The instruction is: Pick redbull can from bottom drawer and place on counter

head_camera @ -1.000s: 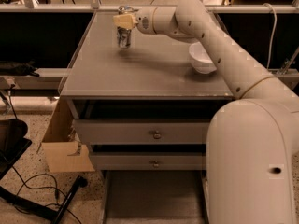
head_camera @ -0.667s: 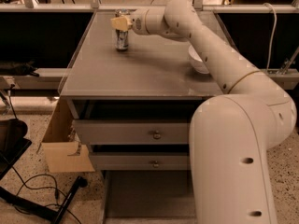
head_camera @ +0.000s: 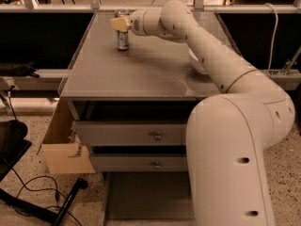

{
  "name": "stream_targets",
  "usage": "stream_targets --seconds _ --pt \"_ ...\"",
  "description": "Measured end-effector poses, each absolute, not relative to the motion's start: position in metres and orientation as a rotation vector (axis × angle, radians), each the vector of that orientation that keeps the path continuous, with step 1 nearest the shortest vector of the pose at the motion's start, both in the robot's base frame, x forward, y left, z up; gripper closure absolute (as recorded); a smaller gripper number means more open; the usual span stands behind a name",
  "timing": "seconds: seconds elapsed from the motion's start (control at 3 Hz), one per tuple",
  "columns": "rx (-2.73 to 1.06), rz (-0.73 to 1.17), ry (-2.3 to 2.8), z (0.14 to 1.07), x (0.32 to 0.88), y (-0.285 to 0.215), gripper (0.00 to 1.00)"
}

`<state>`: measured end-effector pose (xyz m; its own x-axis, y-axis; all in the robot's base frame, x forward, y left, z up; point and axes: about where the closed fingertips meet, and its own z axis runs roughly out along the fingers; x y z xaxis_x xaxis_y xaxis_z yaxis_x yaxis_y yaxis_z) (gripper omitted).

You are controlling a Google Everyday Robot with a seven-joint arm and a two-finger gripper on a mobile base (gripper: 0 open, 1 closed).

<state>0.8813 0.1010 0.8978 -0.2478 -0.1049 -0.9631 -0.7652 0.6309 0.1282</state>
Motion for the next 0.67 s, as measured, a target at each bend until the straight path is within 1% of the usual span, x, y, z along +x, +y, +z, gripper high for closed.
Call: stream_targets --seconds 0.67 --pt "-0.712 0.734 1.732 0.8978 0.8813 0.1011 0.34"
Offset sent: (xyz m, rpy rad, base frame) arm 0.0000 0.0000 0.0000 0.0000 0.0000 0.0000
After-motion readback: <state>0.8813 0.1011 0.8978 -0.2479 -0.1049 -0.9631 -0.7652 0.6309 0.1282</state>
